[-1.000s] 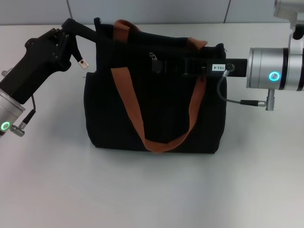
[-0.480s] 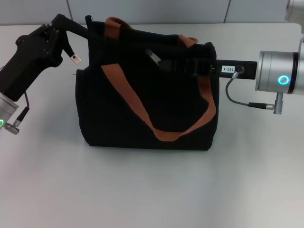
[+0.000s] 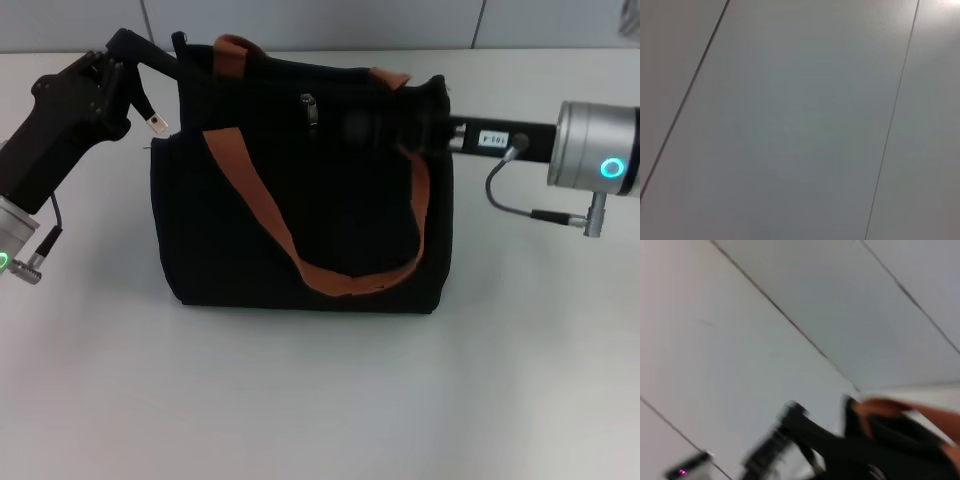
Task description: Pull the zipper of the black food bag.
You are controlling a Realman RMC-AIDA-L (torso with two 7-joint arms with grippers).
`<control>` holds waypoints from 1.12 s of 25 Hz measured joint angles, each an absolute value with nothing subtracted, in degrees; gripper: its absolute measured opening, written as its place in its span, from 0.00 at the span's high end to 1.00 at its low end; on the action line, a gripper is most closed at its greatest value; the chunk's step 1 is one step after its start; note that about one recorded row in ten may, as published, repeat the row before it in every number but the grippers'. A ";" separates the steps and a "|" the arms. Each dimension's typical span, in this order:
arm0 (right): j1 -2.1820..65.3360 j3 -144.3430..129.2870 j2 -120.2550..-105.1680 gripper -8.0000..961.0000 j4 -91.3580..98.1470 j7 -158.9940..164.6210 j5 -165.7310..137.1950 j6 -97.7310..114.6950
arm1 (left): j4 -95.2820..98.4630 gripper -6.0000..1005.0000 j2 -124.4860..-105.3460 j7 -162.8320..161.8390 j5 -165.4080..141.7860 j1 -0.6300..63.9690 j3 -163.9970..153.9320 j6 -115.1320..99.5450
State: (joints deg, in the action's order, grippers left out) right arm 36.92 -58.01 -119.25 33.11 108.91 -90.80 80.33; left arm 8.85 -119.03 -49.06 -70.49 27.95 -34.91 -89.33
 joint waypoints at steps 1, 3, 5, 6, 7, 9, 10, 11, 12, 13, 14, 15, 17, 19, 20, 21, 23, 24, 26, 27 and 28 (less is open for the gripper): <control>36.61 -58.00 -119.28 0.98 33.07 107.14 -89.23 81.16 | 8.71 0.97 -119.08 -49.25 -70.50 27.95 -34.92 -89.60; 35.74 -58.00 -119.38 0.95 32.83 103.33 -85.65 83.01 | 8.42 0.97 -119.14 -49.51 -70.51 28.00 -34.95 -90.08; 35.05 -58.01 -119.41 0.93 32.71 100.78 -83.63 84.09 | 7.74 0.97 -119.17 -49.66 -70.54 28.35 -35.02 -91.31; 34.81 -58.04 -119.41 0.92 32.70 99.93 -83.12 84.42 | 7.63 0.97 -119.17 -49.67 -70.55 28.41 -35.02 -91.53; 34.64 -58.12 -119.42 0.91 32.70 99.17 -82.92 84.54 | 7.33 0.97 -119.18 -49.69 -70.61 28.63 -35.03 -92.29; 34.52 -58.44 -119.43 0.88 32.69 97.52 -82.88 84.60 | 6.81 0.97 -119.18 -49.77 -70.71 29.06 -35.05 -93.62; 34.51 -58.73 -119.44 0.87 32.69 96.40 -82.99 84.58 | 6.61 0.97 -119.18 -50.03 -70.76 29.45 -35.08 -94.23; 34.50 -59.10 -119.46 0.86 32.69 95.23 -83.20 84.48 | 6.44 0.97 -119.18 -50.32 -70.82 29.77 -35.11 -94.61; 34.46 -59.55 -119.50 0.84 32.68 94.23 -83.34 84.24 | 6.32 0.97 -119.18 -50.68 -70.88 30.15 -35.13 -94.89; 34.41 -59.98 -119.53 0.83 32.67 93.29 -83.42 83.95 | 6.19 0.97 -119.18 -51.26 -70.95 30.72 -35.14 -95.17; 34.29 -60.48 -119.57 0.81 32.64 92.44 -83.43 83.71 | 6.09 0.97 -119.18 -51.76 -70.99 31.19 -35.15 -95.35; 34.13 -60.72 -119.61 0.79 32.63 91.59 -83.42 83.53 | 6.03 0.97 -119.18 -52.35 -71.03 31.85 -35.18 -95.50; 33.63 -60.68 -119.63 0.75 32.63 90.21 -83.28 83.39 | 6.00 0.97 -119.18 -53.58 -71.09 33.08 -35.22 -95.62; 32.85 -60.40 -119.63 0.71 32.67 88.66 -83.09 83.41 | 5.97 0.97 -119.18 -54.71 -71.13 34.55 -35.52 -95.65; 32.48 -60.36 -119.63 0.69 32.69 88.02 -82.99 83.41 | 5.97 0.97 -119.18 -55.11 -71.14 35.22 -35.71 -95.66; 32.18 -60.29 -119.63 0.67 32.70 87.55 -82.88 83.41 | 5.93 0.97 -119.18 -55.51 -71.13 36.04 -35.94 -95.66; 31.79 -59.90 -119.56 0.63 32.68 87.16 -82.53 83.54 | 5.66 0.97 -119.18 -55.75 -71.13 37.02 -36.16 -95.66; 31.71 -59.67 -119.51 0.60 32.63 87.18 -82.26 83.75 | 5.47 0.97 -119.18 -55.77 -71.13 37.40 -36.26 -95.66; 31.68 -59.49 -119.40 0.54 32.59 87.39 -81.81 84.11 | 4.87 0.97 -119.18 -55.78 -71.13 38.27 -36.54 -95.53; 31.69 -59.49 -119.38 0.51 32.58 87.57 -81.61 84.22 | 4.59 0.97 -119.17 -55.79 -71.13 38.60 -36.60 -95.46; 31.74 -59.50 -119.37 0.47 32.58 87.79 -81.53 84.24 | 4.32 0.97 -119.17 -55.78 -71.13 38.92 -36.68 -95.37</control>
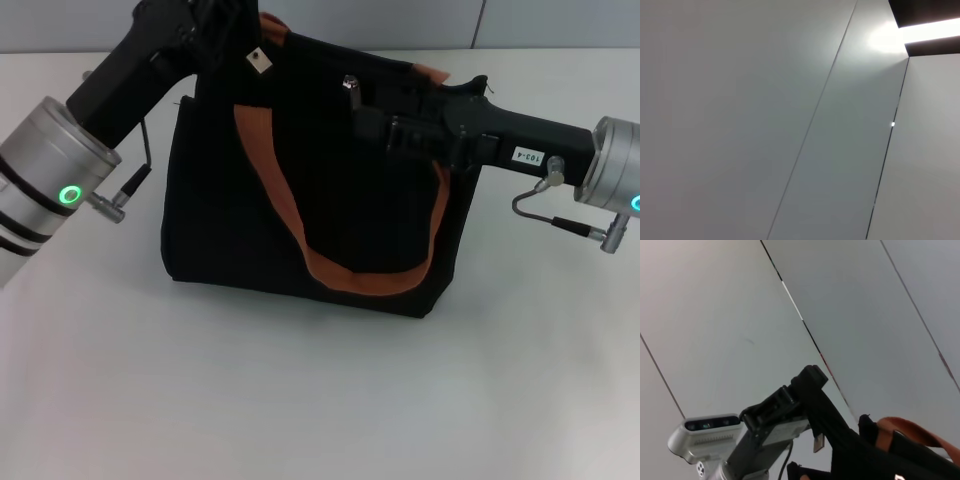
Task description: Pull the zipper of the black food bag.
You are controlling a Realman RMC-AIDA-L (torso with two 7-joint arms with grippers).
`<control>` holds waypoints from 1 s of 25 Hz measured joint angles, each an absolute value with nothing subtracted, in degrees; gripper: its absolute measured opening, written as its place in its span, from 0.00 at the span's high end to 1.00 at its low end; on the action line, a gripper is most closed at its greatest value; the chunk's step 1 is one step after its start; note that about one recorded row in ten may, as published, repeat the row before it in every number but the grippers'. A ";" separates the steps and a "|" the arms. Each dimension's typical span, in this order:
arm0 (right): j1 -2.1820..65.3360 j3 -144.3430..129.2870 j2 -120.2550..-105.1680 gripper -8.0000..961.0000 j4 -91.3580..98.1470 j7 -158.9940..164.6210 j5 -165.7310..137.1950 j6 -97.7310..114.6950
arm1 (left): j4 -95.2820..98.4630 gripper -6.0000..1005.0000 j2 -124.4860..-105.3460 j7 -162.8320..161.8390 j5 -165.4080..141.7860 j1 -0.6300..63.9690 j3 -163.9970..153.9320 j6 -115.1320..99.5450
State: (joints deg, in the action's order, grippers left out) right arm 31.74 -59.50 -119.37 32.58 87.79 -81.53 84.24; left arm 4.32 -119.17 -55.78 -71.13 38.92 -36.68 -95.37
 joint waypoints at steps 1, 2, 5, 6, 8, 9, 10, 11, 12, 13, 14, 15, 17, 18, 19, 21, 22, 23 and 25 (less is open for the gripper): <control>31.82 -59.52 -119.37 0.44 32.56 88.05 -81.48 84.27 | 4.03 0.97 -119.18 -55.77 -71.13 39.16 -36.69 -95.35; 31.94 -59.55 -119.36 0.41 32.56 88.31 -81.47 84.28 | 3.88 0.97 -119.18 -55.76 -71.13 39.30 -36.69 -95.35; 32.13 -59.54 -119.36 0.32 32.53 88.98 -81.47 84.21 | 3.84 0.97 -119.17 -55.65 -71.12 39.36 -36.69 -95.35; 32.19 -59.56 -119.39 0.29 32.51 89.14 -81.47 84.18 | 3.81 0.97 -119.18 -55.53 -71.12 39.35 -36.69 -95.35; 32.42 -59.82 -119.44 0.26 32.46 89.60 -81.47 84.16 | 3.77 0.97 -119.17 -55.44 -71.11 39.28 -36.68 -95.35; 32.58 -60.02 -119.48 0.26 32.44 89.96 -81.47 84.18 | 3.76 0.97 -119.17 -55.43 -71.10 39.24 -36.67 -95.35; 32.76 -60.19 -119.48 0.26 32.40 90.34 -81.47 84.17 | 3.76 0.97 -119.18 -55.42 -71.10 39.19 -36.67 -95.35; 32.93 -60.23 -119.48 0.26 32.21 90.57 -81.47 84.04 | 3.76 0.97 -119.18 -55.40 -71.10 39.15 -36.66 -95.35; 33.09 -60.15 -119.49 0.27 31.82 90.74 -81.47 83.81 | 3.76 0.97 -119.18 -55.37 -71.10 39.10 -36.65 -95.35; 33.13 -60.00 -119.50 0.27 31.48 90.78 -81.46 83.57 | 3.76 0.97 -119.18 -55.35 -71.10 39.06 -36.65 -95.35; 32.97 -59.43 -119.55 0.27 30.91 90.79 -80.98 83.34 | 3.77 0.97 -119.18 -55.33 -71.10 38.92 -36.65 -95.35; 32.97 -59.43 -119.55 0.27 30.91 90.79 -80.98 83.34 | 3.77 0.97 -119.18 -55.33 -71.10 38.92 -36.65 -95.35; 32.59 -59.22 -119.58 0.27 30.84 90.67 -80.36 83.05 | 3.77 0.97 -119.18 -55.33 -71.10 38.83 -36.65 -95.35; 32.43 -59.18 -119.59 0.28 30.82 90.58 -80.06 82.74 | 3.77 0.97 -119.18 -55.32 -71.10 38.79 -36.65 -95.35; 32.45 -59.34 -119.59 0.28 30.80 90.52 -79.88 82.18 | 3.77 0.97 -119.18 -55.28 -71.10 38.78 -36.64 -95.35; 33.04 -59.93 -119.61 0.28 30.57 90.49 -79.87 82.13 | 3.71 0.97 -119.18 -55.24 -71.10 38.78 -36.64 -95.35; 33.04 -59.93 -119.61 0.28 30.57 90.49 -79.87 82.13 | 3.71 0.97 -119.18 -55.24 -71.10 38.78 -36.64 -95.35; 33.39 -60.20 -119.61 0.29 30.44 90.48 -79.87 82.15 | 3.65 0.97 -119.18 -55.23 -71.10 38.81 -36.65 -95.35; 34.20 -60.74 -119.62 0.29 29.99 90.47 -79.87 82.11 | 3.56 0.97 -119.18 -55.21 -71.10 38.89 -36.65 -95.35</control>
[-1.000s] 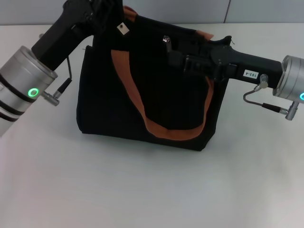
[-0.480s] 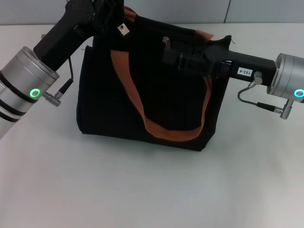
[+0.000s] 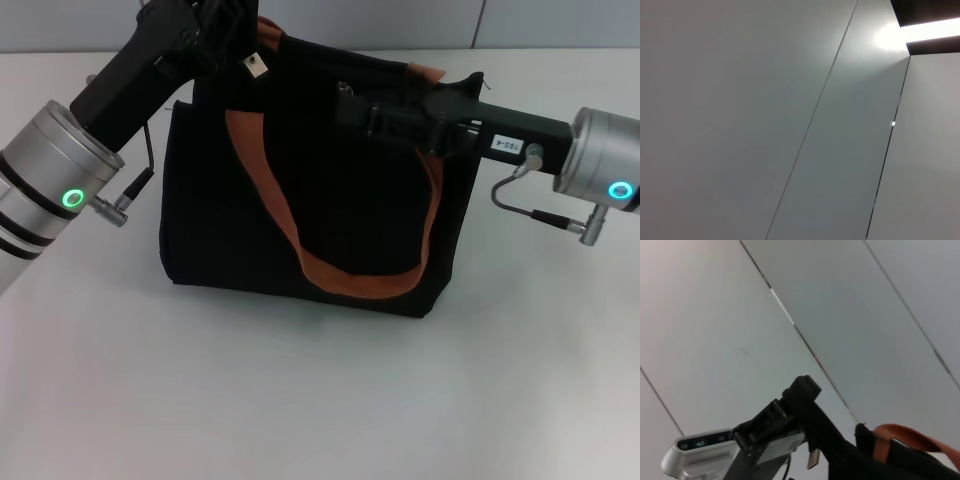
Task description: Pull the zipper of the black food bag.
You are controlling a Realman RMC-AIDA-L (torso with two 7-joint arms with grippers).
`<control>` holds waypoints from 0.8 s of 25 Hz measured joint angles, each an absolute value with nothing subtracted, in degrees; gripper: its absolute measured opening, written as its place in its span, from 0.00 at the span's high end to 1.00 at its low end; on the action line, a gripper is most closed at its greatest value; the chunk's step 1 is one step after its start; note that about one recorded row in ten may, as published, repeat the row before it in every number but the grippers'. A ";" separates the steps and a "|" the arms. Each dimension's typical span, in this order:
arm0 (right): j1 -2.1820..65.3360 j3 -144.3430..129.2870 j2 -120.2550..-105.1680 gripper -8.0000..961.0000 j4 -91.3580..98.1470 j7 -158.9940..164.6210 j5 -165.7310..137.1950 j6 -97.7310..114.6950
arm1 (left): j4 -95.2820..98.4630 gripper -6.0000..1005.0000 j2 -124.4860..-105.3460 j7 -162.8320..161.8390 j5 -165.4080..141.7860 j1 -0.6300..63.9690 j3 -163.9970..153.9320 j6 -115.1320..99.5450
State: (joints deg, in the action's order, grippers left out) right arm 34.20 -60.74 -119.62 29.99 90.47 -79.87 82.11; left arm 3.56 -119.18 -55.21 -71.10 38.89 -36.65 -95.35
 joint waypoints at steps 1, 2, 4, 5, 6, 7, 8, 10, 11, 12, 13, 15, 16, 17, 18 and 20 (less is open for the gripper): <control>34.58 -61.00 -119.62 0.29 29.79 90.47 -79.87 82.05 | 3.53 0.97 -119.18 -55.21 -71.10 38.90 -36.65 -95.35; 34.86 -61.34 -119.62 0.29 29.62 90.47 -79.87 82.03 | 3.53 0.97 -119.18 -55.21 -71.10 38.91 -36.65 -95.35; 35.25 -62.23 -119.62 0.30 29.40 90.53 -79.87 82.11 | 3.45 0.97 -119.18 -55.20 -71.10 38.83 -36.65 -95.36; 35.25 -62.23 -119.62 0.30 29.40 90.53 -79.87 82.11 | 3.45 0.97 -119.18 -55.20 -71.10 38.83 -36.65 -95.36; 35.27 -62.31 -119.62 0.30 29.32 90.59 -79.87 82.14 | 3.36 0.97 -119.18 -55.19 -71.10 38.83 -36.65 -95.37; 35.33 -62.31 -119.62 0.30 29.19 90.64 -79.87 82.15 | 3.25 0.97 -119.18 -55.17 -71.10 38.83 -36.65 -95.37; 35.40 -62.29 -119.62 0.30 29.00 90.76 -79.86 82.18 | 3.15 0.97 -119.18 -55.14 -71.10 38.83 -36.65 -95.36; 35.52 -62.24 -119.62 0.31 28.65 91.24 -79.66 82.24 | 3.08 0.97 -119.18 -55.10 -71.10 38.83 -36.65 -95.36; 35.55 -62.28 -119.62 0.31 28.50 91.55 -79.35 82.20 | 3.08 0.97 -119.18 -55.09 -71.10 38.83 -36.65 -95.37; 35.55 -62.33 -119.62 0.31 28.41 91.80 -79.07 82.11 | 3.08 0.97 -119.18 -55.09 -71.10 38.83 -36.65 -95.37; 35.54 -62.38 -119.62 0.31 28.28 92.15 -78.77 81.97 | 3.08 0.97 -119.18 -55.09 -71.10 38.83 -36.65 -95.36; 35.55 -62.41 -119.62 0.32 28.15 93.04 -78.50 81.80 | 3.08 0.97 -119.18 -55.09 -71.10 38.84 -36.65 -95.38; 35.55 -62.42 -119.62 0.32 28.15 93.48 -78.48 81.73 | 3.08 0.97 -119.18 -55.09 -71.10 38.84 -36.65 -95.40; 35.58 -62.49 -119.59 0.32 28.14 94.13 -78.48 81.56 | 3.08 0.97 -119.18 -55.09 -71.10 38.84 -36.65 -95.49; 35.58 -62.49 -119.59 0.32 28.14 94.13 -78.48 81.56 | 3.08 0.97 -119.18 -55.09 -71.10 38.84 -36.65 -95.49; 35.73 -62.61 -119.57 0.33 28.12 94.43 -78.58 81.34 | 3.07 0.97 -119.18 -55.09 -71.11 38.85 -36.65 -95.56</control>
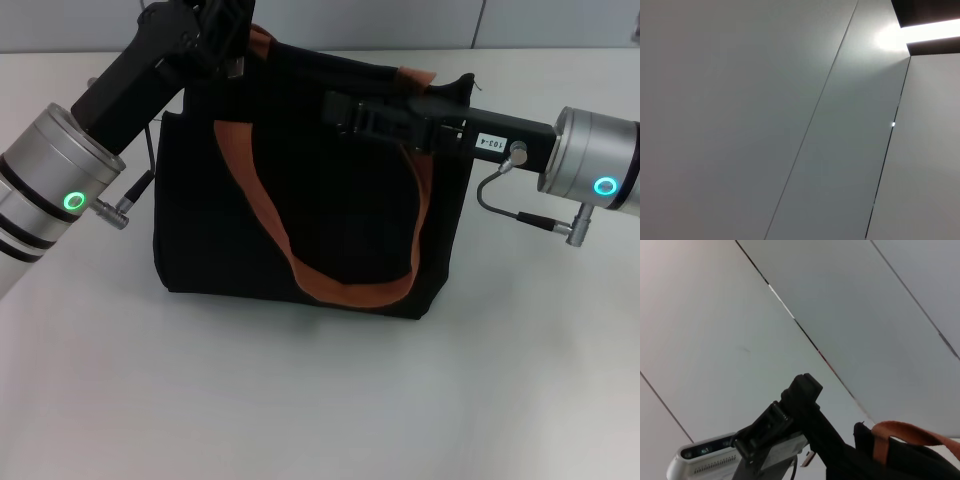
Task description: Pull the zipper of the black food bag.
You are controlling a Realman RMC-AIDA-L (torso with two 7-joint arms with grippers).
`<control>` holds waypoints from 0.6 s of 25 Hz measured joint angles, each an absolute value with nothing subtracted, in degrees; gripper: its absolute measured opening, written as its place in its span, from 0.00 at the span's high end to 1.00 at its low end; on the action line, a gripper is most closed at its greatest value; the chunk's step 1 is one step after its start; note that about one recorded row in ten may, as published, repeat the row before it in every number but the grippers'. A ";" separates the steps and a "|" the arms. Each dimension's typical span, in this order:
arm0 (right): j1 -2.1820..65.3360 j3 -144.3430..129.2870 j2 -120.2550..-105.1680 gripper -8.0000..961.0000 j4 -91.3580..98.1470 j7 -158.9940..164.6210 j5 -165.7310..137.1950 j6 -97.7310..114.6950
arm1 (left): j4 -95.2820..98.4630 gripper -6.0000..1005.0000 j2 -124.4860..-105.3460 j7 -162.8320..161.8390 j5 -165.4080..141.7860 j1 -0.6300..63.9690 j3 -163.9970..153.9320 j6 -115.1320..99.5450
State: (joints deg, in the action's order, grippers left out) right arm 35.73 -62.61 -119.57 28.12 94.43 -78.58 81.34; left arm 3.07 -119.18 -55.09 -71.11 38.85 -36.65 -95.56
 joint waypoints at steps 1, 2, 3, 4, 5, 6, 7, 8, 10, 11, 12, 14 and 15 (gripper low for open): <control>35.85 -62.77 -119.55 0.33 28.05 94.44 -78.65 81.27 | 3.07 0.97 -119.18 -55.09 -71.10 38.85 -36.65 -95.57; 36.03 -62.99 -119.52 0.33 27.93 94.45 -78.73 81.23 | 3.07 0.97 -119.18 -55.09 -71.11 38.85 -36.65 -95.57; 36.17 -63.17 -119.50 0.36 27.87 94.45 -78.75 81.22 | 3.07 0.97 -119.18 -55.09 -71.11 38.85 -36.65 -95.58; 36.29 -63.43 -119.48 0.38 27.76 94.47 -78.79 81.22 | 3.07 0.97 -119.18 -55.10 -71.11 38.85 -36.65 -95.60; 36.29 -63.43 -119.48 0.41 27.76 94.47 -78.79 81.22 | 3.07 0.97 -119.18 -55.10 -71.11 38.85 -36.65 -95.60; 36.30 -63.45 -119.47 0.44 27.76 94.49 -78.80 81.27 | 3.07 0.97 -119.18 -55.10 -71.11 38.84 -36.65 -95.60; 36.30 -63.45 -119.46 0.46 27.76 94.51 -78.82 81.37 | 3.07 0.97 -119.18 -55.10 -71.11 38.84 -36.65 -95.60; 36.31 -63.45 -119.45 0.49 27.76 94.55 -78.83 81.52 | 3.07 0.97 -119.18 -55.10 -71.10 38.85 -36.63 -95.60; 36.38 -63.53 -119.44 0.54 27.73 95.03 -78.89 81.64 | 3.07 0.97 -119.18 -55.10 -71.10 38.80 -36.60 -95.60; 36.43 -63.81 -119.42 0.57 27.77 95.65 -78.92 81.70 | 3.07 0.97 -119.18 -55.11 -71.10 38.76 -36.57 -95.59; 36.46 -64.15 -119.38 0.61 27.90 96.28 -78.94 81.78 | 3.07 0.97 -119.18 -55.11 -71.11 38.73 -36.53 -95.57; 36.49 -65.24 -119.30 0.69 28.18 96.97 -78.98 81.98 | 3.07 0.97 -119.18 -55.11 -71.10 38.70 -36.47 -95.41; 36.49 -65.24 -119.30 0.73 28.18 96.97 -78.98 81.98 | 3.07 0.97 -119.18 -55.11 -71.10 38.70 -36.47 -95.41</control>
State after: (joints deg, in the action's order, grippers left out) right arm 36.49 -65.24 -119.30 28.18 96.97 -78.98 81.98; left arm 3.07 -119.18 -55.11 -71.10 38.70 -36.47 -95.41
